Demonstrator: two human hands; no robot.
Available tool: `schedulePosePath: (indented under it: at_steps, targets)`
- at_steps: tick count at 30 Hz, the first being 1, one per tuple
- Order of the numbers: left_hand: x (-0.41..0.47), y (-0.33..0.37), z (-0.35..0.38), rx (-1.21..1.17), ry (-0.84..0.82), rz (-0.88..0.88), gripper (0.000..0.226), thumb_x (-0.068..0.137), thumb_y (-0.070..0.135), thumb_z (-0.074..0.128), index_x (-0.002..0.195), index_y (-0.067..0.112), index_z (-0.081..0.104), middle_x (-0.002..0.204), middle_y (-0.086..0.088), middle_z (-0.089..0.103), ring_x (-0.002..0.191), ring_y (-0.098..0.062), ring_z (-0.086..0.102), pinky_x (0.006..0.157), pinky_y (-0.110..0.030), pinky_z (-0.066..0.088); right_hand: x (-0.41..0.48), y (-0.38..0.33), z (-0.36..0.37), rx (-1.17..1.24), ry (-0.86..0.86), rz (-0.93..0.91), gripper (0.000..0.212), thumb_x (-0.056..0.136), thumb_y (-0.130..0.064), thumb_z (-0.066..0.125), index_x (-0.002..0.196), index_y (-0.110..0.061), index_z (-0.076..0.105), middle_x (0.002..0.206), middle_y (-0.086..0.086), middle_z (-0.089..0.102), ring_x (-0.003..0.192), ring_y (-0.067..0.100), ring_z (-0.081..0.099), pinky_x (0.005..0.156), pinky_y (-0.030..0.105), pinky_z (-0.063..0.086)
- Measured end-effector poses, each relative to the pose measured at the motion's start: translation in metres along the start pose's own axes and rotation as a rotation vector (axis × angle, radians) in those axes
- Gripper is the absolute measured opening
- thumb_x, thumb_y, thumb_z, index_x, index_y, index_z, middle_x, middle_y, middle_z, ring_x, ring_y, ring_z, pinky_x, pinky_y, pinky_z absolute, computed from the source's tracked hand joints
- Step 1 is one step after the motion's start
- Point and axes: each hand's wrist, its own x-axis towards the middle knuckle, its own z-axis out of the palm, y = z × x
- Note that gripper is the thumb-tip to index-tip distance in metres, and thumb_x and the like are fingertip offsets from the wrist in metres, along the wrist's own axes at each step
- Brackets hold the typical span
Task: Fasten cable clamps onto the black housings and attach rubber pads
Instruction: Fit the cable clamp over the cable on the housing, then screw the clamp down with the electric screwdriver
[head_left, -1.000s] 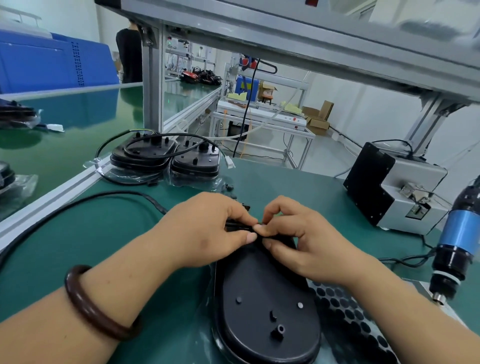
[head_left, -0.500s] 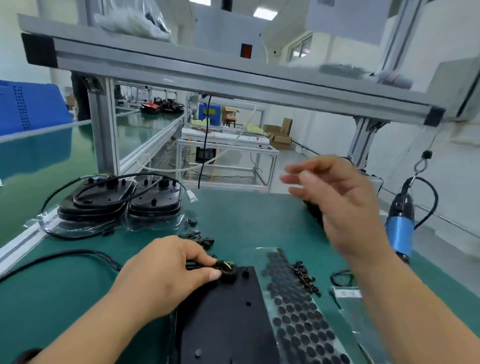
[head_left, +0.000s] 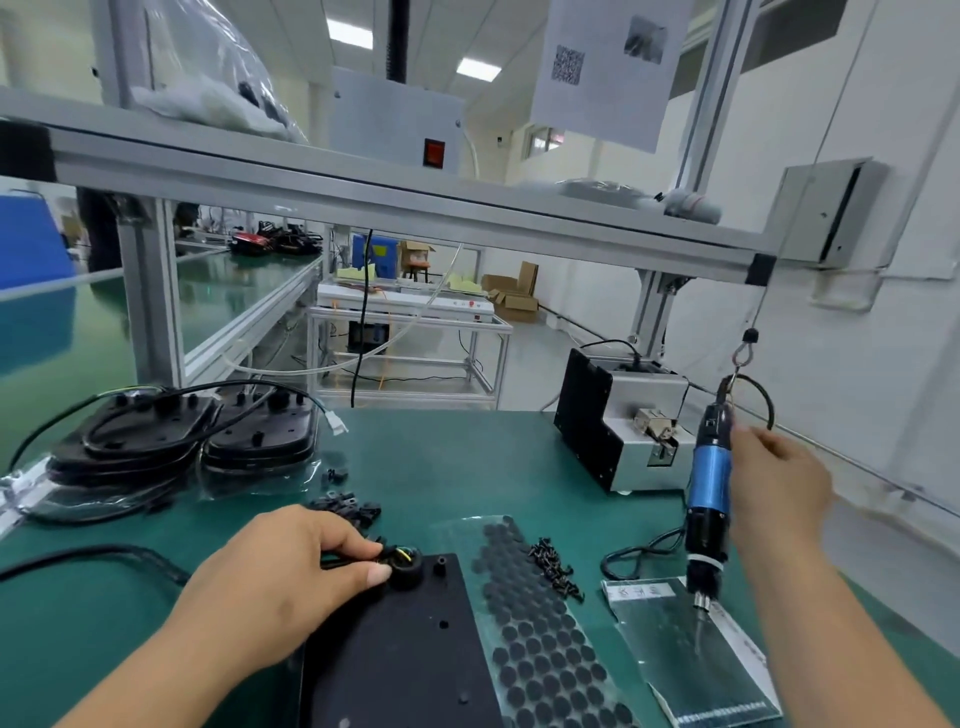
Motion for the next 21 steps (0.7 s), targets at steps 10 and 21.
schedulePosePath:
  at_steps: [10,21]
  targets:
    - [0.003,-0.006,0.001,-0.003,0.002,0.004,0.018,0.061,0.068,0.072,0.075,0.068,0.061,0.075,0.033,0.065,0.076,0.004,0.062,0.077,-0.027,0.053,0.003,0.030,-0.008,-0.025,-0.164,0.331,0.027,0.089,-0.036,0.066,0.077,-0.012,0.060,0.077,0.008,0.058,0.059,0.021,0.052,0.053,0.027,0.043]
    - [0.002,-0.001,0.001,-0.005,-0.023,0.005,0.017,0.064,0.064,0.073,0.074,0.068,0.060,0.063,0.031,0.062,0.061,0.001,0.057,0.062,-0.021,0.048,-0.009,0.027,0.000,0.003,-0.323,0.378,0.038,0.085,-0.029,0.072,0.107,-0.006,0.051,0.071,0.012,0.050,0.048,0.021,0.049,0.043,0.028,0.044]
